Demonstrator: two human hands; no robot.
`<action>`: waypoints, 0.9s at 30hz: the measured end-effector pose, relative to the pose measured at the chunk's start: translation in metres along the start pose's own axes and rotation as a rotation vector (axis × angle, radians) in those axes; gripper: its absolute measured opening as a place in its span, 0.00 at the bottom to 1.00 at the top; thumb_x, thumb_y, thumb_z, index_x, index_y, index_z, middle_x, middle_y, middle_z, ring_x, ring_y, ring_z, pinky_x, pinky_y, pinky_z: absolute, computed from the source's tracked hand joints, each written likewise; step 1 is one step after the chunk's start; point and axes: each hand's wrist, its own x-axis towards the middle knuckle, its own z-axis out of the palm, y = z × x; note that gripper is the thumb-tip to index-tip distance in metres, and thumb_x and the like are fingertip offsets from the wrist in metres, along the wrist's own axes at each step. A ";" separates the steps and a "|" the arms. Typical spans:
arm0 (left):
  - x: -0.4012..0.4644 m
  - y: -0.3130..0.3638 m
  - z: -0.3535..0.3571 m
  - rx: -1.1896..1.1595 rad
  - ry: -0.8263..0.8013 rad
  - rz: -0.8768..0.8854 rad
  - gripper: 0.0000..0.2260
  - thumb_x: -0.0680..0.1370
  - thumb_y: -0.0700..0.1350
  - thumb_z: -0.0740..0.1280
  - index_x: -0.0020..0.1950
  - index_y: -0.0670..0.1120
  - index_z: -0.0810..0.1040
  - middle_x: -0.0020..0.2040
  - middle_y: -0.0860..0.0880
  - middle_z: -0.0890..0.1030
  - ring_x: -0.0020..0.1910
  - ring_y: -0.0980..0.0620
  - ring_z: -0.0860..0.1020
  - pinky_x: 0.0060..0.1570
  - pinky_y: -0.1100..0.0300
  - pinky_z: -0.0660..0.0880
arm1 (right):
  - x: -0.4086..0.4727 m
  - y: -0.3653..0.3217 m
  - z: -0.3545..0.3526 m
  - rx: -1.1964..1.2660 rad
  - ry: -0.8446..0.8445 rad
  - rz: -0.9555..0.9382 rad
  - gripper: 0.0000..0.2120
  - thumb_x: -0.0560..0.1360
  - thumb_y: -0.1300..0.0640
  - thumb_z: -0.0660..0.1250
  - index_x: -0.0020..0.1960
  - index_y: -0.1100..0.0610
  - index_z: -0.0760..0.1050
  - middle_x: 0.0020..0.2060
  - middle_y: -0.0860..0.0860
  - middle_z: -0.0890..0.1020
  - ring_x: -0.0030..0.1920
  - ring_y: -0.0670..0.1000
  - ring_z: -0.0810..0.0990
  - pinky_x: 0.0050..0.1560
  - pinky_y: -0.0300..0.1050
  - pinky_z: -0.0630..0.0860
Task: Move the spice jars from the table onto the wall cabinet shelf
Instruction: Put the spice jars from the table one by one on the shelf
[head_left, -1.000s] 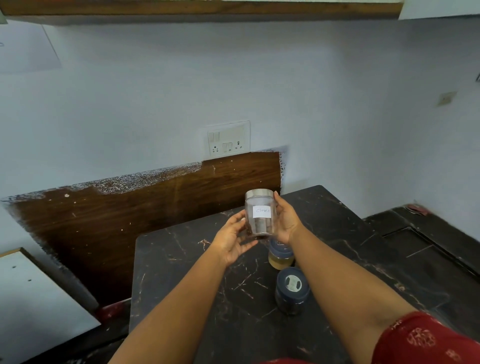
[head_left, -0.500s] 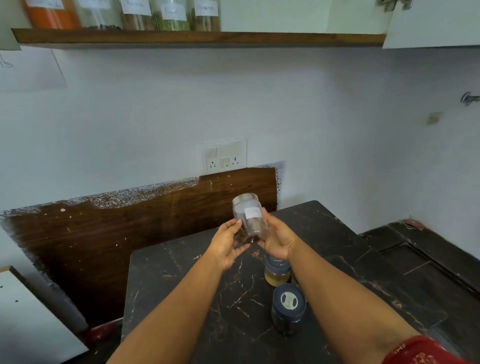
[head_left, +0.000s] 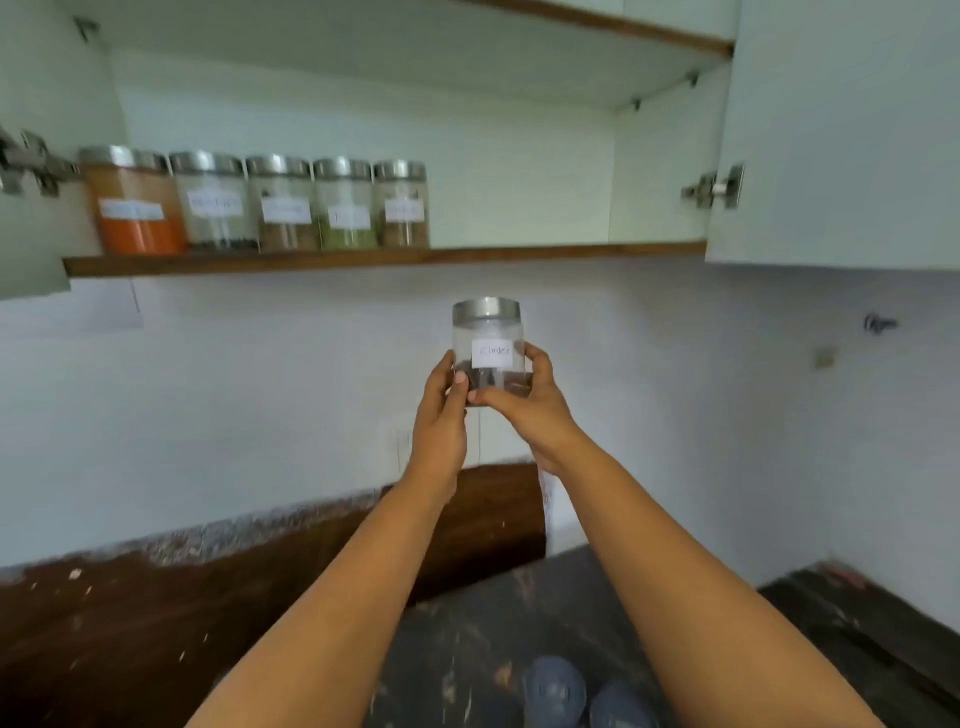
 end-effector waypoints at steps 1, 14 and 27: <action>0.016 0.017 0.005 0.024 -0.019 0.079 0.20 0.83 0.51 0.57 0.75 0.54 0.63 0.68 0.56 0.71 0.68 0.55 0.70 0.69 0.58 0.68 | 0.012 -0.022 -0.005 -0.015 0.018 -0.076 0.45 0.61 0.49 0.79 0.71 0.41 0.58 0.53 0.44 0.77 0.54 0.42 0.77 0.51 0.39 0.74; 0.198 0.118 -0.051 1.473 0.354 0.423 0.17 0.82 0.51 0.53 0.63 0.43 0.73 0.59 0.42 0.78 0.58 0.41 0.73 0.54 0.50 0.70 | 0.197 -0.129 -0.035 -0.511 0.045 -0.184 0.52 0.65 0.44 0.79 0.76 0.55 0.50 0.65 0.55 0.73 0.64 0.56 0.74 0.61 0.48 0.72; 0.212 0.106 -0.055 1.580 0.394 0.420 0.16 0.82 0.50 0.51 0.59 0.43 0.71 0.54 0.44 0.79 0.56 0.44 0.73 0.56 0.48 0.68 | 0.284 -0.124 -0.005 -0.816 -0.215 0.091 0.47 0.67 0.43 0.77 0.75 0.62 0.57 0.72 0.58 0.66 0.69 0.59 0.68 0.66 0.51 0.67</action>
